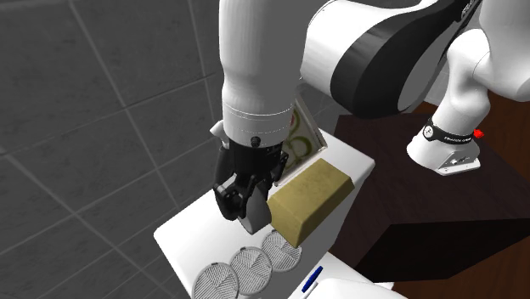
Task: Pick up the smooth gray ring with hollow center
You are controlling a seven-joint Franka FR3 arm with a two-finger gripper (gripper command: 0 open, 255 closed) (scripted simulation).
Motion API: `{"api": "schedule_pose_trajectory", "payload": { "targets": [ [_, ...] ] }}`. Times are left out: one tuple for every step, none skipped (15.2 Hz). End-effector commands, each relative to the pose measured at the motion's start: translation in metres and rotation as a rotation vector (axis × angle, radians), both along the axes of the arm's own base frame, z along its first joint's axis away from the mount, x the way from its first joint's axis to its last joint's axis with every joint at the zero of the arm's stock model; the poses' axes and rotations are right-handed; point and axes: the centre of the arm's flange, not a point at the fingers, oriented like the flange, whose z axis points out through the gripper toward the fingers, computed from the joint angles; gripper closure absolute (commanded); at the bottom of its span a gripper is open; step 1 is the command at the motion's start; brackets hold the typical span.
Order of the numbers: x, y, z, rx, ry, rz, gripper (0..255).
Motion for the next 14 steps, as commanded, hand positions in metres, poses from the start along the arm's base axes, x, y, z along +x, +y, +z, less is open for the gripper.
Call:
{"api": "schedule_pose_trajectory", "payload": {
  "targets": [
    [0.000,0.001,0.009,0.000,0.001,0.000,255],
    [0.000,0.001,0.014,0.000,0.001,0.000,255],
    [0.000,0.001,0.019,0.000,0.001,0.000,255],
    [0.000,0.001,0.025,0.000,0.001,0.000,255],
    [0.000,0.001,0.030,0.000,0.001,0.000,255],
    [0.000,0.001,0.035,0.000,0.001,0.000,255],
    [0.000,0.001,0.041,0.000,0.001,0.000,255],
    [0.000,0.001,0.046,0.000,0.001,0.000,255],
    [0.000,0.001,0.051,0.000,0.001,0.000,255],
    [0.000,0.001,0.056,0.000,0.001,0.000,255],
    [0.000,0.001,0.062,0.000,0.001,0.000,255],
    [0.000,0.001,0.067,0.000,0.001,0.000,255],
    [0.000,0.000,0.068,0.000,0.001,0.000,255],
    [0.000,0.000,0.068,0.000,0.001,0.000,255]
  ]
}}
